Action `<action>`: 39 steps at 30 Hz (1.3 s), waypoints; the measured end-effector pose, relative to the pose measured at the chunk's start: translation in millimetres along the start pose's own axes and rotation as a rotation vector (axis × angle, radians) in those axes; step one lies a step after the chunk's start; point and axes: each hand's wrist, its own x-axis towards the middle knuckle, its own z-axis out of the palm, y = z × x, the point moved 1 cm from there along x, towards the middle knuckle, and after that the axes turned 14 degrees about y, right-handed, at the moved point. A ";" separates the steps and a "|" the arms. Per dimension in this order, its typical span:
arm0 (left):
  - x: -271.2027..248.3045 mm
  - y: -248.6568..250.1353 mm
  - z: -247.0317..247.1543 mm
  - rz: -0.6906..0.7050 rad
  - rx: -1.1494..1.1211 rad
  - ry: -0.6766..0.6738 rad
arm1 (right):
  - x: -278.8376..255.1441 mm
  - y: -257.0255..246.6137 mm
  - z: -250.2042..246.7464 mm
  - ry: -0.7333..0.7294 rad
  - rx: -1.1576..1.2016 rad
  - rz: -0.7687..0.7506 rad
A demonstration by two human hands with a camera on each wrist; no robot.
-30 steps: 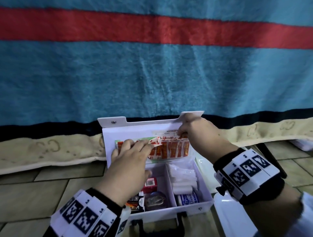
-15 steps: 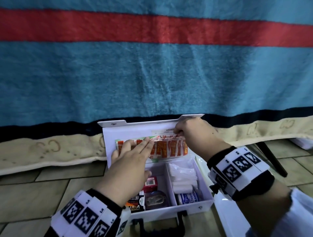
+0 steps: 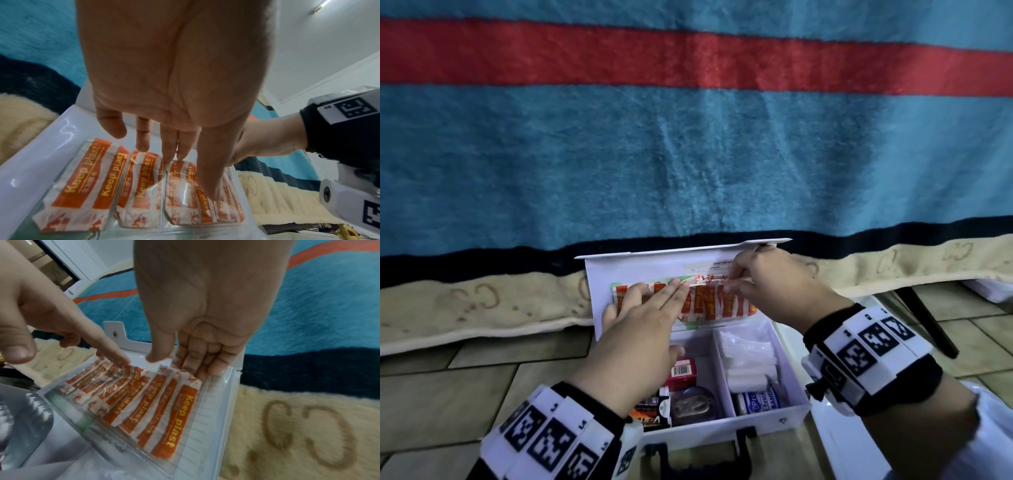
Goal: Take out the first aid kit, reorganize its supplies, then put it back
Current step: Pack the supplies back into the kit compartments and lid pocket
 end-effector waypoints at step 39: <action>-27.8 100.5 29.0 0.344 -0.149 -0.255 | -188.5 148.2 -34.0 -0.321 -0.258 0.552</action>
